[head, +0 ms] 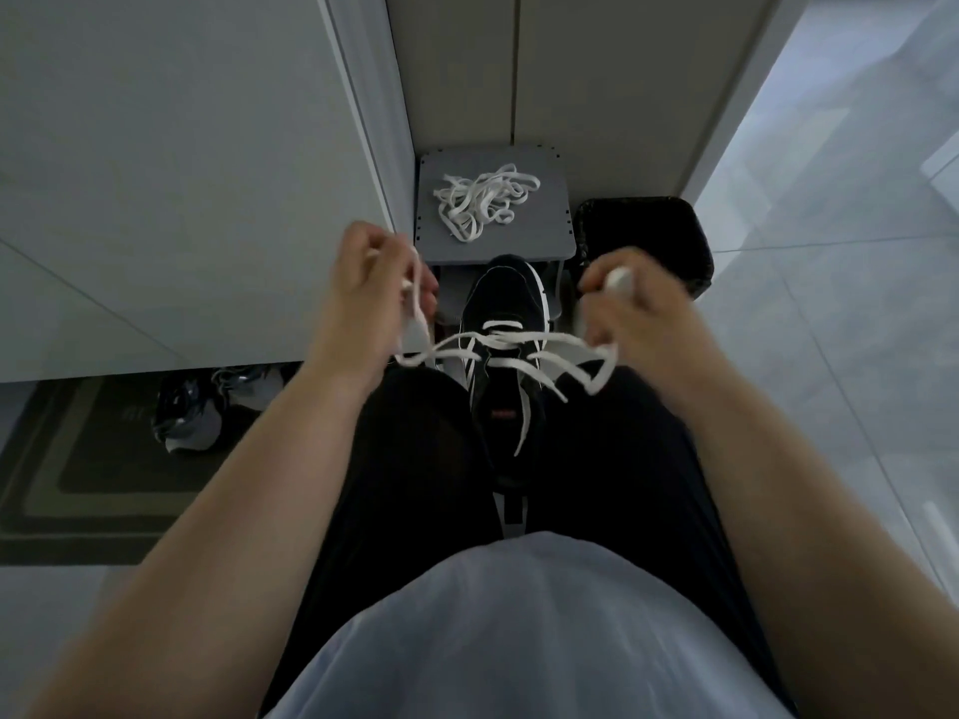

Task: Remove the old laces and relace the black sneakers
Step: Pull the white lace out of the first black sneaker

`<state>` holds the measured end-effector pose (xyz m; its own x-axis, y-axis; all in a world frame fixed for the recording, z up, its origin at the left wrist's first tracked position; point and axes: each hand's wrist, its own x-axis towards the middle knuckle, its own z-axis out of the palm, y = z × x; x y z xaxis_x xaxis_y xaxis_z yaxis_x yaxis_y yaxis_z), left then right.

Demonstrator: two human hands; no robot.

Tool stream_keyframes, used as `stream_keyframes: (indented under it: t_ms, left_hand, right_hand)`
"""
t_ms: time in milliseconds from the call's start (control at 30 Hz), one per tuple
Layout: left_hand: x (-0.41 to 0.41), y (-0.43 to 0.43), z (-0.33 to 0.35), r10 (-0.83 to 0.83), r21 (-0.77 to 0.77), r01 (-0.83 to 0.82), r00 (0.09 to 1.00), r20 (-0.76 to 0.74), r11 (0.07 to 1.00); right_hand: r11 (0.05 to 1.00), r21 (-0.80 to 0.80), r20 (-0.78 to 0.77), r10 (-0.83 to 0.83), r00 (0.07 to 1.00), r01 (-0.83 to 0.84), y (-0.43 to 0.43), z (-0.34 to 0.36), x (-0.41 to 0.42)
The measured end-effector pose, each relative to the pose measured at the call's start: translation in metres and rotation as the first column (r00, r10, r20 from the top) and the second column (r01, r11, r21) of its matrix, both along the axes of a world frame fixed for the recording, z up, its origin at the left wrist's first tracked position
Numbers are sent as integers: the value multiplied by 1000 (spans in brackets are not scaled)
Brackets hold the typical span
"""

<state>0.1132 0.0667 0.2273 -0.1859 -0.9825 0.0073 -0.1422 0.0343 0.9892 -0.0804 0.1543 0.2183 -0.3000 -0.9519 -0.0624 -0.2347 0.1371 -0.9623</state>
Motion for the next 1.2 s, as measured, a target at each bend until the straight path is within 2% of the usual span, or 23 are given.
stream_keyframes:
  t_ms: [67,133,233,333,400,467,500,533,567,600,633,700,733,767,800,833,867,900,967,1033,1067,1133,1200]
  left_hand:
    - [-6,4,-17,-143,12,144,969,201,990]
    - [-8,8,-38,-256,11,273,890,377,962]
    - [-9,13,-61,-275,20,329,751,600,944]
    - [-8,14,-70,-241,17,312,697,675,950]
    - [-8,12,-68,-222,-13,324,678,700,946]
    - [-5,9,-60,-164,-76,285,729,664,956]
    - [-3,7,-55,-112,-124,239,774,623,963]
    - [-1,6,-50,-56,-174,185,822,566,967]
    - [2,6,-45,-16,-211,139,867,498,968]
    - [5,7,-40,4,-230,103,905,425,968]
    - [7,9,-35,8,-239,80,938,347,968]
    - [9,14,-26,3,-257,45,983,183,965]
    - [9,16,-21,-6,-263,38,992,124,964]
    - [8,18,-17,-26,-264,53,994,108,963]
    - [7,19,-15,-58,-259,94,988,141,961]
    - [4,20,-14,-104,-251,159,970,218,955]
    - [1,22,-14,-160,-241,244,933,321,940]
    - [-2,24,-17,-223,-221,346,870,440,912]
    - [-7,28,-27,-317,-149,548,662,680,823]
    - [-8,30,-39,-321,-73,653,463,826,754]
    - [-7,29,-41,-307,-43,659,406,861,751]
    - [-5,24,-38,-295,-14,634,378,877,773]
    - [-7,15,-33,-294,-37,569,478,828,821]
  right_hand:
    - [980,181,-334,141,932,-84,-3,-19,9]
    - [967,235,-478,199,855,-94,-2,-33,16]
    - [968,249,-548,152,823,-13,-3,-46,22]
    - [974,228,-540,123,833,4,-4,-50,23]
    - [988,138,-360,-19,933,73,-1,-42,23]
    - [985,26,-2,-172,985,172,3,-28,21]
    - [979,-51,238,-180,954,197,6,-21,18]
    - [971,-127,457,-123,881,201,9,-15,12]
    - [965,-186,611,-34,791,185,13,-9,7]
    - [962,-220,680,32,733,162,17,-4,2]
    - [964,-228,689,59,723,139,20,0,-3]
    - [981,-159,585,4,811,110,23,-1,-8]
    - [992,-87,432,-43,901,90,23,-5,-9]
    - [998,6,196,-61,979,61,23,-10,-8]
    - [995,100,-62,-22,998,28,22,-17,-7]
    - [985,173,-239,61,969,-19,21,-22,-5]
    - [976,203,-326,141,935,-77,20,-25,-3]
    - [968,205,-349,209,913,-143,19,-26,1]
    - [943,221,-389,319,864,-249,15,-26,5]
    - [913,297,-481,395,782,-278,9,-29,4]
    - [908,327,-502,402,766,-263,4,-31,2]
    - [926,307,-478,350,806,-220,-6,-33,0]
    - [951,244,-480,291,828,-193,-17,-38,2]
